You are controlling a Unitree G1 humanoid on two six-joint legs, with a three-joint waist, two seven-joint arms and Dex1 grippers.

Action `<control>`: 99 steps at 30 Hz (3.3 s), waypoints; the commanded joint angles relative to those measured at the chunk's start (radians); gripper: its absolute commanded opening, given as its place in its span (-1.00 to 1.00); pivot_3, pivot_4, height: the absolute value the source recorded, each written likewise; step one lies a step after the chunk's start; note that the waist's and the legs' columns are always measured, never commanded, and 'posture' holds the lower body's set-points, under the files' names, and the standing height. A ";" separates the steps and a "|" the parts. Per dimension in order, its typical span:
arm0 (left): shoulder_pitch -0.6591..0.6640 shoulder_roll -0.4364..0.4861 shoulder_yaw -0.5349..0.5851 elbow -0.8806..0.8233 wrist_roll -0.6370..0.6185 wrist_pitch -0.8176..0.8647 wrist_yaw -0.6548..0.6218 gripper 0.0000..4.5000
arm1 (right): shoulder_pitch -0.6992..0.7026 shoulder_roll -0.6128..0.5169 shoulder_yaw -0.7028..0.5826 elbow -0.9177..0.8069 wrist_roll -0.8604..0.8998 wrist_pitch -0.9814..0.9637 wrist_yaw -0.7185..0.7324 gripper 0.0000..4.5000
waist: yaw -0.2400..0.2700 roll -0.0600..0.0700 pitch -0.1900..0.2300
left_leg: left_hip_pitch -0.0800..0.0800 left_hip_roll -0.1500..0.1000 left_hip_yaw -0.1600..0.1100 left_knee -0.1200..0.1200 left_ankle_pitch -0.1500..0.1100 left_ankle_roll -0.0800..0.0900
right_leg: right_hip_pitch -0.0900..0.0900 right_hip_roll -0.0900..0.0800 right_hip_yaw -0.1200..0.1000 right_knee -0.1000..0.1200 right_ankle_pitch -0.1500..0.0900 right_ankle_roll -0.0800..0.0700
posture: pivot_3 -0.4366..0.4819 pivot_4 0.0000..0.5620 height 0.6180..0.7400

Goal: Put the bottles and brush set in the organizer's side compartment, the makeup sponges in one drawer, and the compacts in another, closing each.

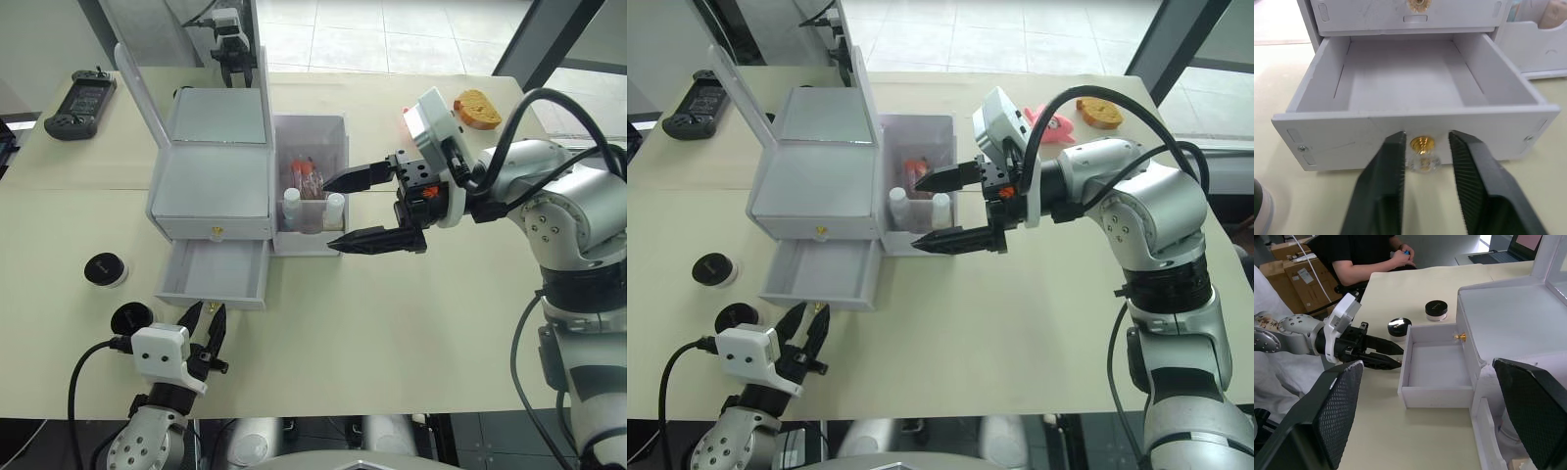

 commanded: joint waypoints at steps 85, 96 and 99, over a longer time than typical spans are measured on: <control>-0.117 0.591 0.542 0.352 -0.289 0.468 -0.595 0.45 | -0.068 0.007 -0.045 -0.018 -0.009 -0.069 0.086 1.00 | -0.023 -0.003 -0.002 | 0.002 0.004 0.014 -0.002 0.000 -0.015 | -0.014 0.002 0.000 0.009 0.000 -0.003 | -0.05 -0.47 1.00; -0.332 0.724 0.816 0.408 -0.497 0.589 -0.634 0.30 | -0.072 -0.003 -0.043 0.012 -0.015 -0.077 0.087 1.00 | -0.021 -0.003 -0.002 | 0.002 0.004 0.014 -0.002 0.001 -0.015 | -0.015 0.003 -0.001 0.009 0.000 -0.003 | -0.05 -0.47 1.00; -0.403 0.798 0.814 0.379 -0.576 0.655 -0.674 0.30 | -0.072 -0.003 -0.041 0.011 -0.016 -0.078 0.085 1.00 | -0.022 -0.003 -0.002 | 0.002 0.004 0.014 -0.002 0.001 -0.015 | -0.015 0.002 -0.001 0.008 0.000 -0.003 | -0.05 -0.47 1.00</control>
